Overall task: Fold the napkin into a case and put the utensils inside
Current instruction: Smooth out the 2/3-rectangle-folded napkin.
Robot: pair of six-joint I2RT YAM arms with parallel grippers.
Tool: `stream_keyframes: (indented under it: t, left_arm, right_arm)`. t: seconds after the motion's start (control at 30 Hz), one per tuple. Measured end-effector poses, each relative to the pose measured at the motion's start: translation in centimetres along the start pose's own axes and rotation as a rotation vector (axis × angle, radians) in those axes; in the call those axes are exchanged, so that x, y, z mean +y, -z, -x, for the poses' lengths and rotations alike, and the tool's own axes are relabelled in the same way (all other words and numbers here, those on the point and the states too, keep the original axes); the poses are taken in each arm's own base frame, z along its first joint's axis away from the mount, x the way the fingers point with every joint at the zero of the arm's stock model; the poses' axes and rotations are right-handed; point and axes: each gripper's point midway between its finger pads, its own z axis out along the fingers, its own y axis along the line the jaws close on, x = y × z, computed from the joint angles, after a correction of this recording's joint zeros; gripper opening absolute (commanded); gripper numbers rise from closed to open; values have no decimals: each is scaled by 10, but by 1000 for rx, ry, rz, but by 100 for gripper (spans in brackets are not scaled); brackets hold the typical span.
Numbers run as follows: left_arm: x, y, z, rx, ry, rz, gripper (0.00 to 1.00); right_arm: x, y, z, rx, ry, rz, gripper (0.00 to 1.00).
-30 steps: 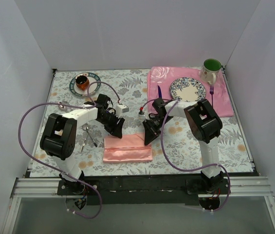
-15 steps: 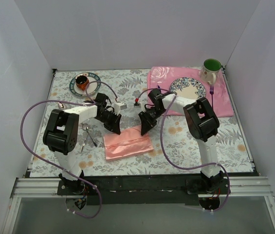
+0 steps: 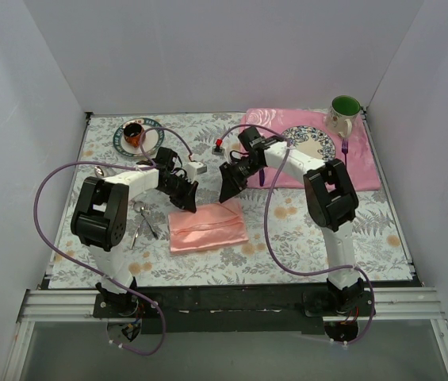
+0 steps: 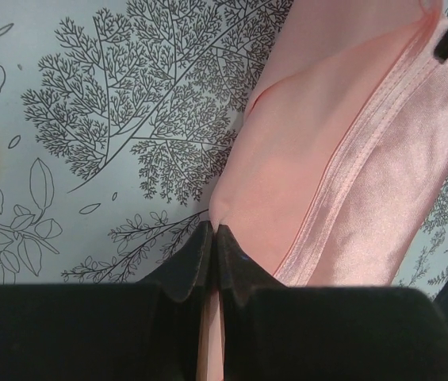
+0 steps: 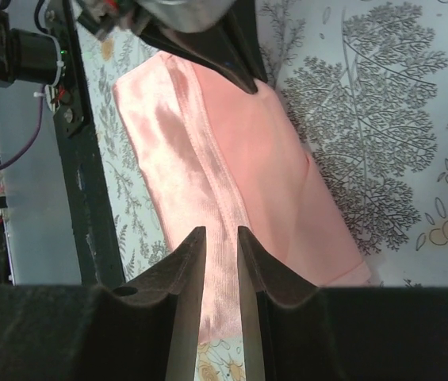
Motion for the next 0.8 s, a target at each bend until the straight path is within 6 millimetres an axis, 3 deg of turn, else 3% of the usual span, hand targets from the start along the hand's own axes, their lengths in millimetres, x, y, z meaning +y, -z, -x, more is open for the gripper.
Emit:
stream_keyframes:
  t: [0.17, 0.33, 0.4, 0.43, 0.57, 0.7, 0.77, 0.8]
  left_arm:
    - [3, 0, 2, -5, -4, 13, 0]
    - [6, 0, 3, -11, -6, 30, 0]
    - [6, -1, 4, -13, 1, 30, 13]
    - [6, -2, 3, -13, 2, 30, 28]
    - [6, 0, 6, -33, 35, 25, 55]
    - [11, 18, 16, -95, 102, 24, 56]
    - [8, 36, 29, -150, 124, 9, 52]
    - [5, 45, 36, -179, 129, -2, 45]
  right_arm:
    - [-21, -9, -13, 15, -77, -26, 30]
    - [-35, -22, -61, 70, -236, -19, 29]
    - [-29, -24, -71, 69, -290, 25, 29]
    - [-28, -25, -72, 65, -300, 37, 28]
    - [-21, -28, -79, 61, -346, 78, 27]
    - [-18, -29, -83, 62, -371, 99, 28]
    - [-18, -29, -83, 63, -372, 99, 27]
    - [-18, -29, -83, 62, -371, 99, 28]
